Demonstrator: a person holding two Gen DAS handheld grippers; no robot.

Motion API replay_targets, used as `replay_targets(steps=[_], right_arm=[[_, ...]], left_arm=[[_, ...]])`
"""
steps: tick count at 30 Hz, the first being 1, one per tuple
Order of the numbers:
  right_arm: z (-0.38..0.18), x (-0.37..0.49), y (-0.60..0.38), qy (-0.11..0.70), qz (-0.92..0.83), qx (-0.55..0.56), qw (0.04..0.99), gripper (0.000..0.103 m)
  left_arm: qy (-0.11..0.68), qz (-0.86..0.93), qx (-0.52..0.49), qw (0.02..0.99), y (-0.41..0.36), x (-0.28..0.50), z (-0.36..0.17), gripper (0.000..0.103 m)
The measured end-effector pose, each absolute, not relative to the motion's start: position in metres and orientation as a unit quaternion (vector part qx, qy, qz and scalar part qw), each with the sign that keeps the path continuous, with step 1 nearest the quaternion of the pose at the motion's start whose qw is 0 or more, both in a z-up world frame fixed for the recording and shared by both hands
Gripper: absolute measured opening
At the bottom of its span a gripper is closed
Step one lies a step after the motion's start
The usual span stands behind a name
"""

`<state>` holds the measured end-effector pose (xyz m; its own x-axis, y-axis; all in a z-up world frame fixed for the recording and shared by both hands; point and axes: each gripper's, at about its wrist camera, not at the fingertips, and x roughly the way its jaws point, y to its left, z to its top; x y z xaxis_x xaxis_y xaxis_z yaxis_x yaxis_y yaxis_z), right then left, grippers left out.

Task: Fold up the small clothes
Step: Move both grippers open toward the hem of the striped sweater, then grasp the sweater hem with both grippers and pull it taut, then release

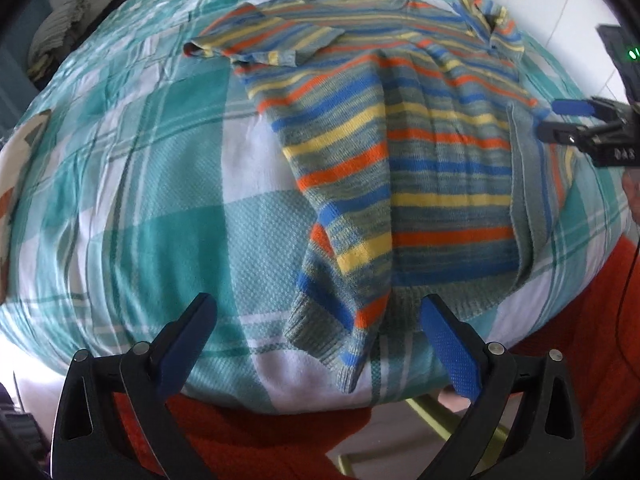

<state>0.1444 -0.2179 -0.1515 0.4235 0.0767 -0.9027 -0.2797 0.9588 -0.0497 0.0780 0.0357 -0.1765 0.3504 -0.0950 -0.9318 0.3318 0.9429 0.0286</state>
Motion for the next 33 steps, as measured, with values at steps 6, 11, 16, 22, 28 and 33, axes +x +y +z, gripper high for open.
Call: replay_targets(steps=[6, 11, 16, 22, 28, 33], right_arm=[[-0.176, 0.164, -0.211, 0.549, 0.169, -0.068, 0.816, 0.061], [-0.165, 0.155, -0.200, 0.545, 0.153, -0.093, 0.819, 0.066], [-0.170, 0.156, -0.198, 0.558, 0.147, -0.095, 0.811, 0.067], [-0.163, 0.146, -0.212, 0.562, 0.166, -0.076, 0.807, 0.011], [-0.105, 0.065, -0.246, 0.546, 0.190, -0.075, 0.812, 0.011], [-0.130, 0.013, -0.278, 0.581, 0.136, -0.093, 0.797, 0.035]], left_arm=[[0.538, -0.142, 0.118, 0.822, 0.032, 0.077, -0.169, 0.101], [0.540, -0.104, 0.115, 0.827, 0.034, 0.076, -0.165, 0.101], [0.554, -0.111, 0.115, 0.817, 0.027, 0.083, -0.175, 0.098], [0.583, -0.143, 0.076, 0.796, 0.041, 0.078, -0.179, 0.009], [0.577, -0.174, 0.011, 0.798, 0.084, 0.060, -0.146, 0.008], [0.608, -0.132, 0.030, 0.782, 0.092, 0.058, -0.178, 0.051]])
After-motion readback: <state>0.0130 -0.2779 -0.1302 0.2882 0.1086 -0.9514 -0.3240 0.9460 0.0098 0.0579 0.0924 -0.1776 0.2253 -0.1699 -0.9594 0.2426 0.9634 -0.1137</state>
